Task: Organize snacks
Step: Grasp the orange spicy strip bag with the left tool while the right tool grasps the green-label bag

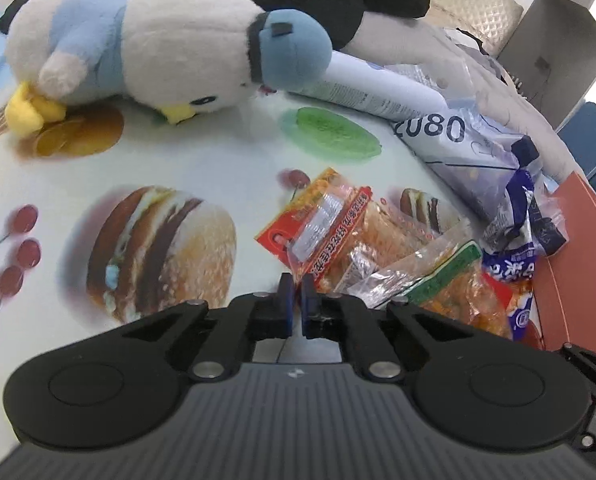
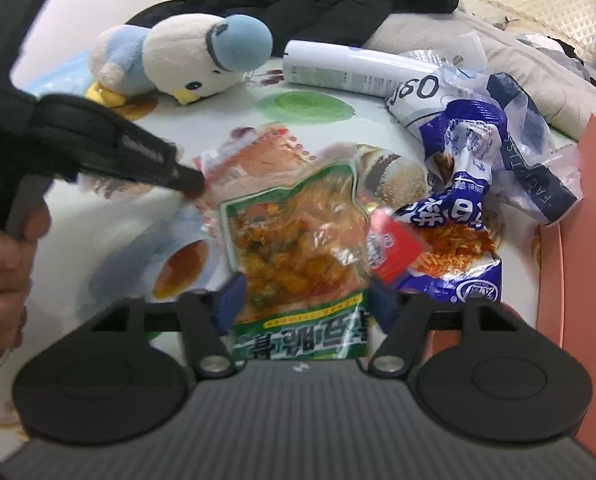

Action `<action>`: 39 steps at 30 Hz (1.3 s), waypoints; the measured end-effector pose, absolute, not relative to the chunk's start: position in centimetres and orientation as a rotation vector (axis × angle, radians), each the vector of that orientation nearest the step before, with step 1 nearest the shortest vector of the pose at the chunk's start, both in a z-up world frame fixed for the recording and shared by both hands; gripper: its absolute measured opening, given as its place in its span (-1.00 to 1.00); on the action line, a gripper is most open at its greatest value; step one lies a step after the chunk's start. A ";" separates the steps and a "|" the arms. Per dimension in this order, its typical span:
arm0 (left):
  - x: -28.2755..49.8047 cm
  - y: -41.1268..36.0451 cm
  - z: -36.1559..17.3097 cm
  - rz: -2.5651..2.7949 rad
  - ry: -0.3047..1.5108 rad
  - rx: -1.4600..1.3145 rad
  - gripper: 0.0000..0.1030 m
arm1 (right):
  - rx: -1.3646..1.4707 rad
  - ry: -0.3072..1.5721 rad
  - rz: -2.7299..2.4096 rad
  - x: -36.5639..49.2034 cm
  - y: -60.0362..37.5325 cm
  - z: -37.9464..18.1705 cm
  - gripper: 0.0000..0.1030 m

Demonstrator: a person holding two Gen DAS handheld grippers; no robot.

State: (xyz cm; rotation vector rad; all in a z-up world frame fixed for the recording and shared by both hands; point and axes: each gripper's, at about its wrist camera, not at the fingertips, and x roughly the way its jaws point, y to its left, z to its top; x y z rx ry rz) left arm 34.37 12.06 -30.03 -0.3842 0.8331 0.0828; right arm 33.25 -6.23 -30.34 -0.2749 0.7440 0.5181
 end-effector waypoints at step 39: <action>9.5 12.4 -25.9 0.193 0.923 -0.460 -0.95 | -0.022 0.832 0.299 15.7 -13.1 -27.5 -0.18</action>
